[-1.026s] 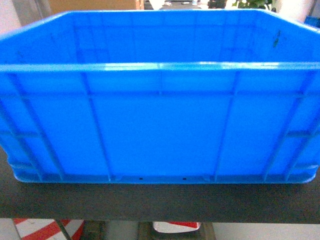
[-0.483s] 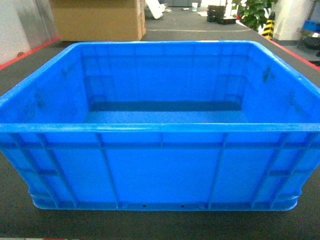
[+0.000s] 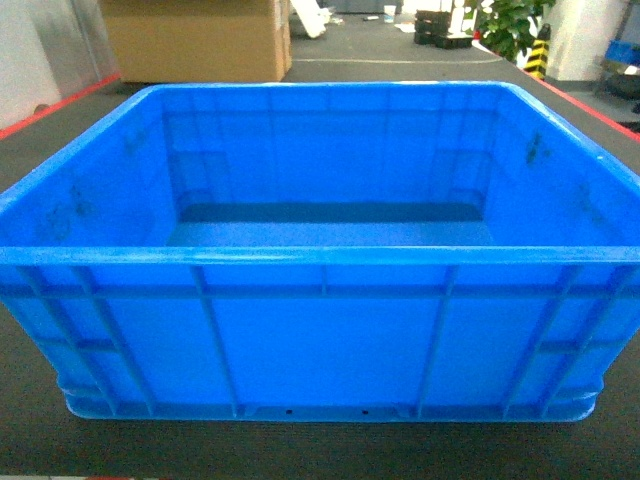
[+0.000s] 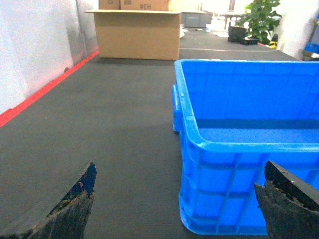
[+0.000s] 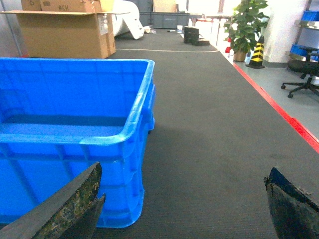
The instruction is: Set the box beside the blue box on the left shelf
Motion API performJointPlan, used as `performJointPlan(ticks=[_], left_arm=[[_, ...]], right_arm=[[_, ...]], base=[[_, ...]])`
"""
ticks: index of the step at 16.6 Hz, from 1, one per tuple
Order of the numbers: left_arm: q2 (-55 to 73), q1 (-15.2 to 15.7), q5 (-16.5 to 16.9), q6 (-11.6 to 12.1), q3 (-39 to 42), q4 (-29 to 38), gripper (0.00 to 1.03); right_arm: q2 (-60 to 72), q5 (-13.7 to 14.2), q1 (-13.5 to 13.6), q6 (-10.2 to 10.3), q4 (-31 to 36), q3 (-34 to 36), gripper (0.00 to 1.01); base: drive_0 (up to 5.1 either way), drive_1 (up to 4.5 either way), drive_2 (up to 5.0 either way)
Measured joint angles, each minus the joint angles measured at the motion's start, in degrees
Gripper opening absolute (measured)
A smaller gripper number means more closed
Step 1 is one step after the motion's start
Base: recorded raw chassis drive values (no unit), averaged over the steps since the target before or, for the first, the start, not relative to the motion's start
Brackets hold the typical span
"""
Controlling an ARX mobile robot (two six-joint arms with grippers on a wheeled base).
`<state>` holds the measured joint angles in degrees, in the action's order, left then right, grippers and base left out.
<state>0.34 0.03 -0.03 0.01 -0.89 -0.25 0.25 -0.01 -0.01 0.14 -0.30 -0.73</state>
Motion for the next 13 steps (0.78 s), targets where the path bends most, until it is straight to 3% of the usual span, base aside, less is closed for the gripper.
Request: performJointPlan(ticks=[13], left_arm=[[0.0,0.0,0.0,0.0,0.0,0.0,0.98]], right_arm=[[0.0,-0.02,0.0,0.0,0.0,0.0,0.98]], base=[[0.0,0.0,0.0]])
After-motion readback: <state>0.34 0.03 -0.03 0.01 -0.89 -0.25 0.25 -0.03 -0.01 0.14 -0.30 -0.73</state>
